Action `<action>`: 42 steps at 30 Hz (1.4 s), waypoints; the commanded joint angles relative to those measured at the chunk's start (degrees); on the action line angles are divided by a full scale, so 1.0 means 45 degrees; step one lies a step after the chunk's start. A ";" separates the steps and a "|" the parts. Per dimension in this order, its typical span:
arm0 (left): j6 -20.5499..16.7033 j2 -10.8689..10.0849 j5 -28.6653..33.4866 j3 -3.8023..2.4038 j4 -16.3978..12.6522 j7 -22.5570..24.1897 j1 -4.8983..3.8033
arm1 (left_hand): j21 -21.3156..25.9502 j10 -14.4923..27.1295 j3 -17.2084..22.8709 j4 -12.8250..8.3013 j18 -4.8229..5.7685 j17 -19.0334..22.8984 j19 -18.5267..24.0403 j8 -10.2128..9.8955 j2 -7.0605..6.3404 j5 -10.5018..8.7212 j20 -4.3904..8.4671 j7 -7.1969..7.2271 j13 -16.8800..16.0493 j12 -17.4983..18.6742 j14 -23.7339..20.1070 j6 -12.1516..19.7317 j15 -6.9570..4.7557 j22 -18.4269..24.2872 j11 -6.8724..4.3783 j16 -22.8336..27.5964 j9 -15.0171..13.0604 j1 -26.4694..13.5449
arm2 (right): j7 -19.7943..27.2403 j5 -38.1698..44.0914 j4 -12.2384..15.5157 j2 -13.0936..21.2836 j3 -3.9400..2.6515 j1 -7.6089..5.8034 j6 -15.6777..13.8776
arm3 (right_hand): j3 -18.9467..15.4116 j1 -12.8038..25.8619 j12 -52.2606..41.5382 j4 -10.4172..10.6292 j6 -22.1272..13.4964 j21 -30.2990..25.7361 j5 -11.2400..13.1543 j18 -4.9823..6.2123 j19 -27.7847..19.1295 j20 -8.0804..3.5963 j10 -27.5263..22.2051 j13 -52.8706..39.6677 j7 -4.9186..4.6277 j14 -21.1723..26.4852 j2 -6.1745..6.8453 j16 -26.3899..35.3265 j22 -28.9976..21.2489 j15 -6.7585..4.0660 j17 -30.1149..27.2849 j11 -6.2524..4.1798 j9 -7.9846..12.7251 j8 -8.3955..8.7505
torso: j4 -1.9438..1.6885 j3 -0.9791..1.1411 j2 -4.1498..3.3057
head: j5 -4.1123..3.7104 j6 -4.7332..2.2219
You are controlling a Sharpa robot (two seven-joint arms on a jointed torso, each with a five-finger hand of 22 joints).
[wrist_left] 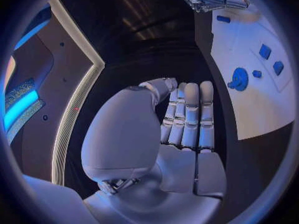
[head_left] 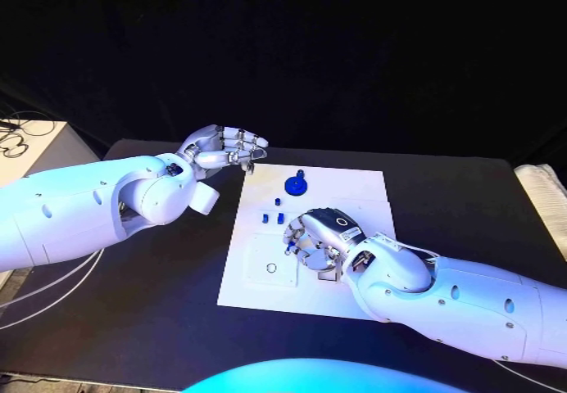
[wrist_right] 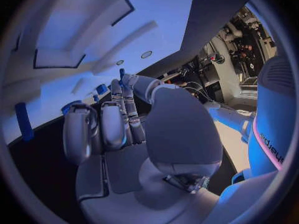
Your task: Assemble the parts on the task board
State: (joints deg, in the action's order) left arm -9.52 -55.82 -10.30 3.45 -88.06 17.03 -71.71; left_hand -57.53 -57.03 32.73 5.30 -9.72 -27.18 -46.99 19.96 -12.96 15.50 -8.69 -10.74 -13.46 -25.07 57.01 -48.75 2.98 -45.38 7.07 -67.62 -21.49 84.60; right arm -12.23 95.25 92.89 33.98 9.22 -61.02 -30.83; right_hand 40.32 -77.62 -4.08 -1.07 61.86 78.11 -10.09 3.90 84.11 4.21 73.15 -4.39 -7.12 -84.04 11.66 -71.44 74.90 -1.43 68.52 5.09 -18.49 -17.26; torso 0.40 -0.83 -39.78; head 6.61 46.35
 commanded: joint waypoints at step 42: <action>0.0262 0.0053 0.0179 -0.0011 0.0068 -0.0125 -0.0008 | -0.0002 0.0162 -0.0056 -0.0041 -0.0180 0.0017 -0.0021 0.0065 0.0082 0.0013 0.0059 -0.0056 0.0000 -0.0081 0.0007 0.0037 -0.0015 -0.0005 -0.0015 0.0106 0.0053 -0.0049 | -0.0885 0.2431 -0.0366 -0.0319 0.0010 0.0174 0.0748 | 0.0507 -0.0091 -0.0031 -0.0407 0.0044 0.0075 -0.0023 -0.0181 0.0157 -0.0072 0.0563 -0.0396 0.0000 -0.0514 -0.0219 -0.0098 0.0563 -0.0081 0.0007 -0.0470 -0.0039 -0.0039 | 0.0010 0.0015 0.0000 | 0.0079 0.0199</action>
State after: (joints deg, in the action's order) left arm -9.29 -55.68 -9.81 3.45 -87.73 16.34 -71.71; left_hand -57.53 -56.61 32.73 5.30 -9.72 -27.19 -46.99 19.97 -12.96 15.50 -8.69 -10.74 -13.45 -25.07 57.01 -48.75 2.98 -45.37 7.07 -67.39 -21.31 84.60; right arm -15.32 104.00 91.29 32.50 9.28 -60.26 -28.03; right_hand 42.02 -77.62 -3.85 -2.54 61.86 78.12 -10.06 3.93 84.11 4.21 73.14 -4.39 -7.12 -84.04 11.66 -71.67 74.93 -1.43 68.54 5.09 -18.70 -17.25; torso 0.36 -0.77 -39.79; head 6.92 47.19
